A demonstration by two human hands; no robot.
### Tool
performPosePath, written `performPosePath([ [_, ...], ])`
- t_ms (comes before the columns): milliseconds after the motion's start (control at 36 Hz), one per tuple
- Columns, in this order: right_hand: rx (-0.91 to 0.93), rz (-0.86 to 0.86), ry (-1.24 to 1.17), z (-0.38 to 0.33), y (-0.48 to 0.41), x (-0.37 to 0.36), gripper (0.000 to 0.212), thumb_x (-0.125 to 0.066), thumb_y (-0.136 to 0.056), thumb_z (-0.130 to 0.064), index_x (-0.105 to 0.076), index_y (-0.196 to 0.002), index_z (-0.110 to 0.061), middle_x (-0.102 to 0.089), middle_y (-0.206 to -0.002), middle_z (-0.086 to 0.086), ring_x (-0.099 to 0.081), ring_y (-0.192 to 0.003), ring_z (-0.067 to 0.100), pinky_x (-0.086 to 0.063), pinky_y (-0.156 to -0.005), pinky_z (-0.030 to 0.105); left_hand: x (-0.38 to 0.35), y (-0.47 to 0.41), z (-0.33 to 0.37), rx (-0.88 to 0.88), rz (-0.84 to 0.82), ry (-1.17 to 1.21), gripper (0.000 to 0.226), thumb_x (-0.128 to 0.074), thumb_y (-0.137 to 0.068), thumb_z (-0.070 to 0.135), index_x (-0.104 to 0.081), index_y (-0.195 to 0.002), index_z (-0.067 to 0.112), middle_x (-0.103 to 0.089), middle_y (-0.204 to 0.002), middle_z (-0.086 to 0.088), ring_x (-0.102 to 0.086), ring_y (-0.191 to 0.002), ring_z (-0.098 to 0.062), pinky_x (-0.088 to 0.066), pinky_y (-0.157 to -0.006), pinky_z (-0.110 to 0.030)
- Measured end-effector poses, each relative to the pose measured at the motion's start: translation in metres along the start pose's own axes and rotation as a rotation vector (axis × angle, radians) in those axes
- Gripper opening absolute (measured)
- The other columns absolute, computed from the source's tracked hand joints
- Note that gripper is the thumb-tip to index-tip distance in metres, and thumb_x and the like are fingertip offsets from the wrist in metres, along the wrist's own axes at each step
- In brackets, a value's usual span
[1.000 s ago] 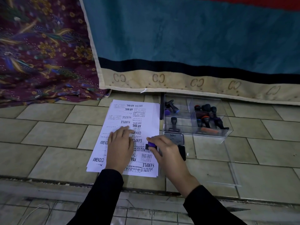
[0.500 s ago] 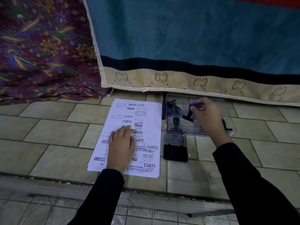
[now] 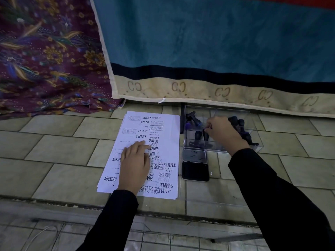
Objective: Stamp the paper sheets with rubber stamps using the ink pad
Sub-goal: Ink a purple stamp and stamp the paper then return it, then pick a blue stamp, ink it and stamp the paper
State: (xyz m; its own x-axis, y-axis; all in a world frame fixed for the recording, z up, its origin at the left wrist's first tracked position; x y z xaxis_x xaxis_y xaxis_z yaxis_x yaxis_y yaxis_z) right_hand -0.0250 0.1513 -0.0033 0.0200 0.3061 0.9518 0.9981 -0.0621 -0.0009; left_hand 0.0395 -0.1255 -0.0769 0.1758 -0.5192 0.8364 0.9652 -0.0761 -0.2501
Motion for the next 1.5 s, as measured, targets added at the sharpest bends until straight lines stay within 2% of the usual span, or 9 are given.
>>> performPosePath([
  [194, 0.025, 0.196, -0.044, -0.007, -0.02, 0.014, 0.014, -0.051, -0.087, -0.006, -0.064, -0.084, -0.001, -0.064, -0.084, 0.015, -0.059, -0.078, 0.028, -0.051, -0.065, 0.034, 0.0, 0.0, 0.0, 0.007, -0.006, 0.006, 0.026, -0.047, -0.093, 0.016, -0.057, -0.115, 0.027, -0.049, -0.133, 0.008, -0.039, -0.128, -0.016, -0.016, -0.116, -0.041],
  [472, -0.168, -0.06, 0.208, -0.022, -0.042, -0.004, 0.02, -0.045, -0.092, -0.028, -0.051, -0.084, -0.011, -0.052, -0.085, 0.007, -0.056, -0.093, 0.027, -0.035, -0.093, 0.041, 0.001, -0.005, -0.006, 0.033, -0.001, 0.082, 0.026, -0.052, -0.09, 0.017, -0.059, -0.109, 0.032, -0.05, -0.13, 0.012, -0.042, -0.12, -0.012, -0.021, -0.112, -0.043],
  [750, -0.278, -0.074, 0.092, -0.021, -0.046, -0.007, 0.022, -0.051, -0.089, -0.026, -0.045, -0.071, -0.015, -0.05, -0.072, 0.003, -0.048, -0.081, 0.025, -0.026, -0.095, 0.044, 0.003, -0.012, -0.007, 0.052, -0.062, 0.068, 0.025, -0.055, -0.089, 0.018, -0.06, -0.108, 0.033, -0.05, -0.127, 0.013, -0.042, -0.119, -0.012, -0.021, -0.1, -0.028],
  [861, -0.296, -0.067, -0.077, -0.018, -0.048, -0.007, 0.029, -0.053, -0.088, -0.03, -0.046, -0.064, -0.014, -0.053, -0.068, 0.004, -0.051, -0.077, 0.026, -0.032, -0.092, 0.043, 0.007, -0.014, -0.006, 0.055, -0.065, 0.075, 0.022, -0.054, -0.089, 0.02, -0.06, -0.106, 0.032, -0.052, -0.125, 0.012, -0.045, -0.117, -0.013, -0.023, -0.1, -0.031],
  [1028, -0.263, 0.049, -0.317, -0.015, -0.041, 0.014, 0.042, -0.056, -0.091, -0.029, -0.054, -0.062, 0.002, -0.045, -0.054, 0.012, -0.046, -0.053, 0.026, -0.037, -0.056, 0.03, 0.01, -0.015, 0.0, 0.055, -0.019, 0.056, 0.02, -0.056, -0.088, 0.02, -0.062, -0.106, 0.028, -0.056, -0.121, 0.009, -0.048, -0.113, -0.016, -0.026, -0.095, -0.032],
  [1111, -0.167, 0.134, -0.378, -0.02, -0.026, 0.029, 0.037, -0.056, -0.092, -0.025, -0.063, -0.087, 0.01, -0.063, -0.087, 0.027, -0.058, -0.076, 0.033, -0.045, -0.062, 0.035, 0.01, -0.013, 0.006, 0.021, 0.023, 0.018, 0.021, -0.056, -0.089, 0.021, -0.061, -0.109, 0.027, -0.056, -0.123, 0.008, -0.047, -0.115, -0.017, -0.027, -0.096, -0.033],
  [1194, -0.107, 0.172, -0.546, -0.021, -0.011, 0.037, 0.017, -0.058, -0.091, -0.024, -0.059, -0.091, -0.007, -0.067, -0.094, 0.015, -0.061, -0.068, 0.017, -0.047, -0.051, 0.019, 0.008, -0.008, 0.019, -0.075, -0.007, 0.035, 0.028, -0.045, -0.089, 0.033, -0.057, -0.114, 0.027, -0.052, -0.127, 0.01, -0.043, -0.119, -0.014, -0.026, -0.099, -0.03],
  [1278, -0.028, 0.183, -0.737, -0.023, 0.015, 0.043, 0.008, -0.062, -0.088, -0.014, -0.055, -0.091, -0.017, -0.063, -0.092, 0.014, -0.065, -0.07, 0.021, -0.059, -0.062, 0.031, 0.002, 0.0, 0.039, -0.223, -0.114, 0.101, 0.041, -0.039, -0.088, 0.052, -0.053, -0.121, 0.031, -0.046, -0.133, 0.016, -0.036, -0.125, -0.005, -0.022, -0.104, -0.027],
  [1500, 0.09, 0.105, -0.436, -0.04, 0.093, 0.031, 0.023, -0.071, -0.079, -0.01, -0.068, -0.101, -0.017, -0.056, -0.087, -0.007, -0.055, -0.065, 0.003, -0.051, -0.067, 0.014, -0.019, 0.014, 0.069, -0.402, -0.23, 0.093, 0.078, -0.05, -0.071, 0.077, -0.048, -0.131, 0.027, -0.041, -0.138, 0.012, -0.026, -0.133, -0.005, -0.019, -0.113, -0.034],
])
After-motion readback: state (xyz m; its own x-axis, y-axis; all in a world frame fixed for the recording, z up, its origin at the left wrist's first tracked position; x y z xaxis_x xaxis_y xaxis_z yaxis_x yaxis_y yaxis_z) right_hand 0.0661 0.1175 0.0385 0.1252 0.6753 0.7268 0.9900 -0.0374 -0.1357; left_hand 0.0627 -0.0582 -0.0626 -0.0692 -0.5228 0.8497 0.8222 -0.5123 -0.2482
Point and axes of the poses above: each hand's wrist, its own y-axis away from the middle knuckle, its own x-axis out of the back of the hand, z = x × y, the point moved 4 cm from there along -y, towards the middle knuckle
